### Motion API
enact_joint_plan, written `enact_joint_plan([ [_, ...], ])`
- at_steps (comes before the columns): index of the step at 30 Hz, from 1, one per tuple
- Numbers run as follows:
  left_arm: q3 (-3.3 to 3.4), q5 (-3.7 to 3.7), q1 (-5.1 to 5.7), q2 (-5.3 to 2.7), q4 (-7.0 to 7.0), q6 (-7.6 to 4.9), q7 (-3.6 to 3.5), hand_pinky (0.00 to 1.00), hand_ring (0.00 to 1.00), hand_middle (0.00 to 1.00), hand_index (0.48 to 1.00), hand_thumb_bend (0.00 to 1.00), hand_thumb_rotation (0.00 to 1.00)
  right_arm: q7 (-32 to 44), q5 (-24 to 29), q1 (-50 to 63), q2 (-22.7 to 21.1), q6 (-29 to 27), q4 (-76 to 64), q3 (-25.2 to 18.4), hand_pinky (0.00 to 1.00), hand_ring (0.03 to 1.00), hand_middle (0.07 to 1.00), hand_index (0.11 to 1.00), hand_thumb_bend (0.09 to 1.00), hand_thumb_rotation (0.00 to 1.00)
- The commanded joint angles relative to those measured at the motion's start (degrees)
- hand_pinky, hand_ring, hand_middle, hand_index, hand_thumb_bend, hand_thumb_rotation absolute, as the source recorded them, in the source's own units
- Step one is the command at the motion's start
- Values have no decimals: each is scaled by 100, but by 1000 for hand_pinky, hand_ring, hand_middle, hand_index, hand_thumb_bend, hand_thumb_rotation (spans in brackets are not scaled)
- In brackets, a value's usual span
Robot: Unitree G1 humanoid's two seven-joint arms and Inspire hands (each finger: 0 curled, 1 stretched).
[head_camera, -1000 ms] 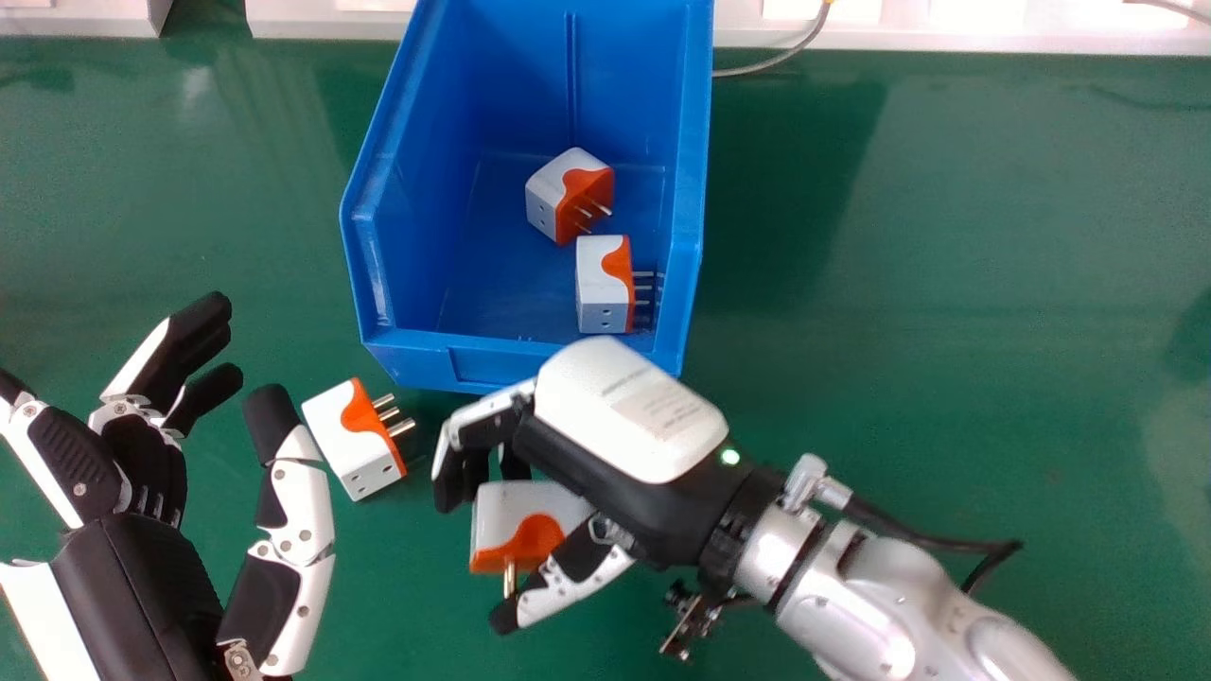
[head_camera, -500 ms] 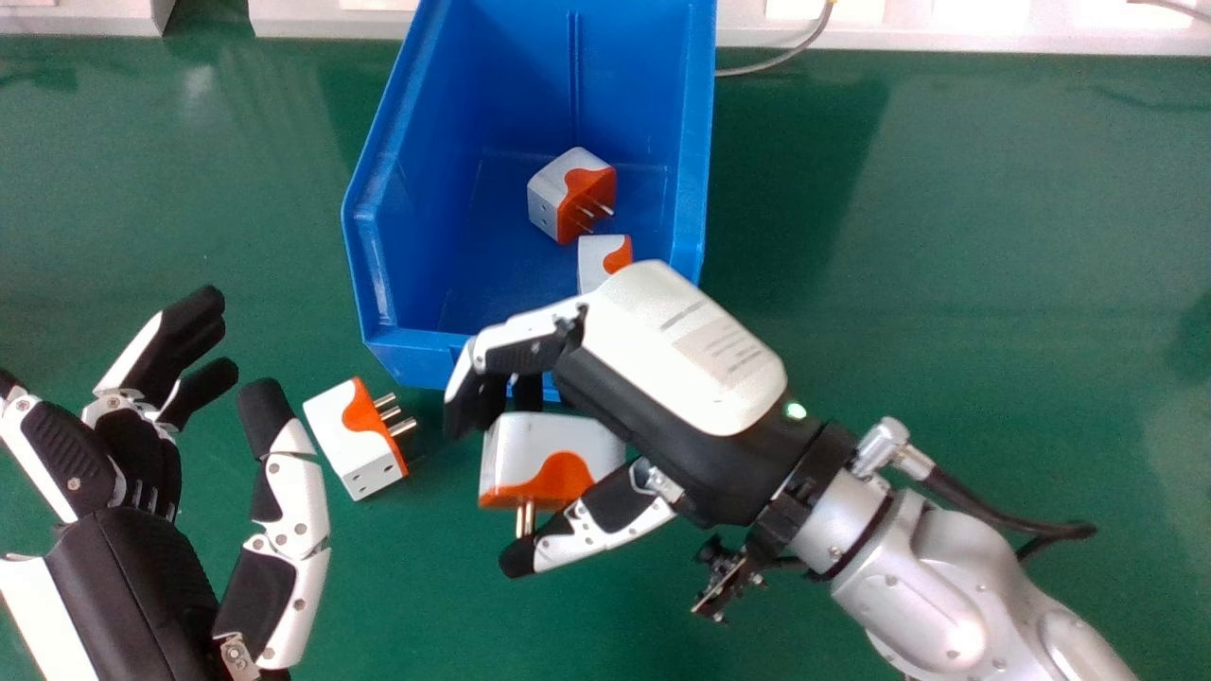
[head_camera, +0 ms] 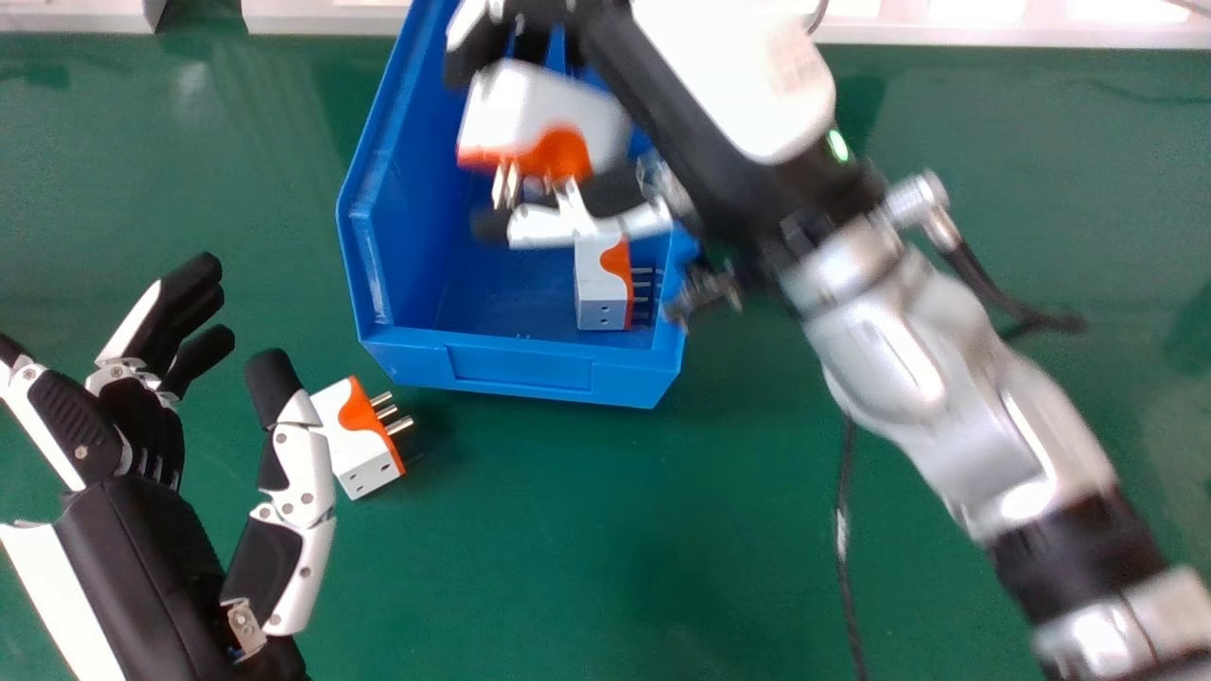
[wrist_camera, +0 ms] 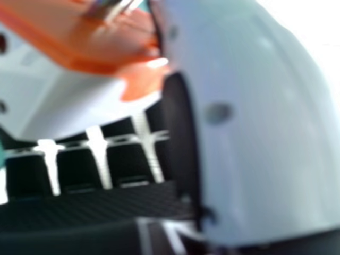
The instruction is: Pick all objects and put in blue box
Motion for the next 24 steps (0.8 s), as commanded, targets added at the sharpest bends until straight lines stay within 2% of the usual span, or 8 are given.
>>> enact_joint_plan([
  [1, -46, -9, -55, -380, -55, -37, -2, 707, 756, 747, 745, 240, 0, -509, -55, -962, 249, 11, 1269, 102, 320, 405, 491, 528, 495, 0],
  [7, 41, 175, -99, -404, -19, -24, 95, 685, 741, 739, 741, 244, 0, -1009, -127, -2311, 716, 327, 3771, 464, 327, 418, 502, 526, 496, 0],
  [14, 45, 118, -123, -390, 9, -92, 62, 682, 740, 737, 741, 245, 0, -1085, -718, -2721, 891, 1133, 4647, 1331, 318, 452, 533, 524, 495, 0],
  [16, 28, 66, -131, -385, 29, -143, 49, 679, 743, 736, 739, 240, 0, -870, -891, -2769, 895, 1483, 4734, 1574, 460, 618, 710, 659, 746, 18],
  [17, 30, 60, -137, -382, 38, -162, 49, 679, 745, 736, 738, 237, 0, -755, -911, -2788, 899, 1595, 4758, 1639, 545, 756, 847, 757, 870, 75],
  [18, 35, 62, -137, -376, 47, -178, 51, 678, 745, 736, 738, 235, 0, -606, -933, -2813, 904, 1710, 4775, 1698, 600, 844, 922, 819, 931, 109],
  [20, 50, 63, -132, -373, 54, -187, 52, 676, 744, 736, 738, 236, 0, -430, -945, -2842, 914, 1867, 4783, 1778, 745, 960, 980, 941, 983, 202],
  [24, 51, 27, -125, -363, 66, -209, 29, 683, 747, 738, 739, 236, 0, -456, -982, -2835, 911, 1991, 4762, 1922, 933, 998, 999, 996, 1000, 316],
])
